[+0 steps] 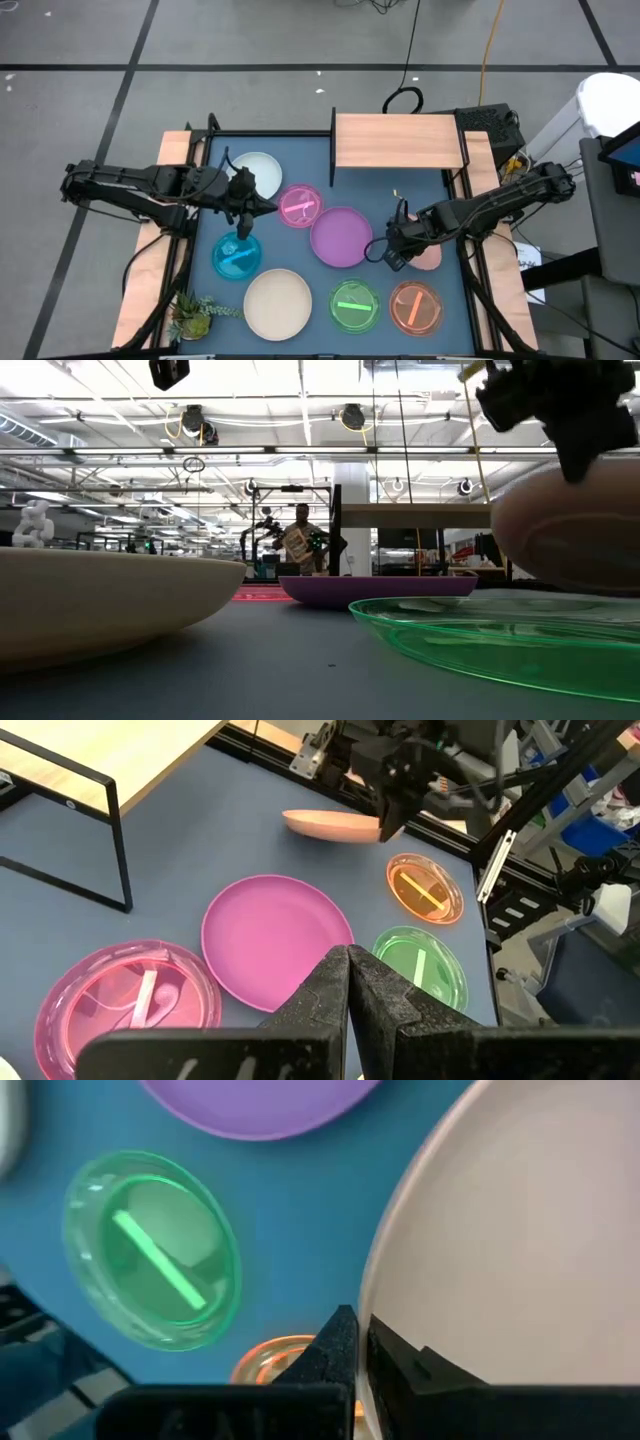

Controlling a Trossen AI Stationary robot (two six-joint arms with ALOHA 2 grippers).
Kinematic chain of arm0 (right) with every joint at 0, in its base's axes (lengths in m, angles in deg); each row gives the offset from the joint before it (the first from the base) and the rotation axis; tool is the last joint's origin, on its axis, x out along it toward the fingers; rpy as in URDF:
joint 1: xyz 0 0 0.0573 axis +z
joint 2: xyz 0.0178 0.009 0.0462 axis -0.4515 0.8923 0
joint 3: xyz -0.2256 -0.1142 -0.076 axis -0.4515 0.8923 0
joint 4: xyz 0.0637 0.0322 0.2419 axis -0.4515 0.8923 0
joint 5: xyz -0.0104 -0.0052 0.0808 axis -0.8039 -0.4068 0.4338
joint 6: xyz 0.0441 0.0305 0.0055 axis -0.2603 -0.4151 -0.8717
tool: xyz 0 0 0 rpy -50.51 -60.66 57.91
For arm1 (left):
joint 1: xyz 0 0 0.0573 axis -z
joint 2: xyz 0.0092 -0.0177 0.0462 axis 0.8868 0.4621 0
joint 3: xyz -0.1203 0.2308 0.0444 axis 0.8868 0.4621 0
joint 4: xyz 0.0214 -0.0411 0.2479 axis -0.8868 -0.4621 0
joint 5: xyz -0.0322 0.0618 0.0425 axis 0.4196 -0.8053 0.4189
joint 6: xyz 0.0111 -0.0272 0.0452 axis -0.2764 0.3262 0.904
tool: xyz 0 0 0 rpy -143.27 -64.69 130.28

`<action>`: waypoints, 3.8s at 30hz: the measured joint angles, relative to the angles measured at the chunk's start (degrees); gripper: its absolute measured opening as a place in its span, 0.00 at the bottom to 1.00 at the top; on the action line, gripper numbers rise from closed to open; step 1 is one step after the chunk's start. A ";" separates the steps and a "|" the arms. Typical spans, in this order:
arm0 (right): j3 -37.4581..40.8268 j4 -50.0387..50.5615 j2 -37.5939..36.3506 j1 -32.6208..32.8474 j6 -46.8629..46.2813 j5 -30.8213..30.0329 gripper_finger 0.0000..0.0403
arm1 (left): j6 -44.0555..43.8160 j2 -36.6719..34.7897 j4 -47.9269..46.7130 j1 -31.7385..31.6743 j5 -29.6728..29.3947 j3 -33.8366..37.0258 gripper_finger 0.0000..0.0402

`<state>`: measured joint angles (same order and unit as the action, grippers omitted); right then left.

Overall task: Place and stack plates onto a shelf
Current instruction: Put the large light orange plate on the shelf

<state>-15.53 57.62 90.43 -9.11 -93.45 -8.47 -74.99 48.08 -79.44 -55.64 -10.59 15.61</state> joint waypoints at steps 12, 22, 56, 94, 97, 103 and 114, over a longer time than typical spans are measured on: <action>-10.41 6.56 0.83 0.00 -1.06 -3.22 0.00 | -0.04 0.00 -0.16 0.02 0.00 0.00 0.04; -20.29 10.58 4.90 0.00 -1.03 -3.31 0.00 | -0.14 0.00 -1.71 0.00 0.02 0.00 0.04; -50.32 23.96 14.13 -2.45 9.08 -12.42 0.00 | -1.91 0.00 -1.68 0.00 0.05 0.00 0.04; -50.43 27.09 14.10 -21.66 78.35 -13.94 0.00 | -18.41 0.00 1.06 0.00 -10.38 0.02 0.04; -50.43 27.07 14.10 -24.77 84.46 -13.95 0.00 | -20.90 0.00 -0.34 0.00 -10.39 0.02 0.04; -50.31 26.95 14.36 -30.58 92.05 -13.93 0.00 | -24.35 0.00 -1.57 0.00 -10.40 0.22 0.04; -38.54 23.43 14.38 -35.01 99.97 -16.16 0.00 | -18.19 0.02 -1.74 -0.18 -12.04 2.34 0.04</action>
<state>-54.08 81.05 104.81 -44.12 6.52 -24.63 -93.18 48.10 -81.17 -55.82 -22.63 17.95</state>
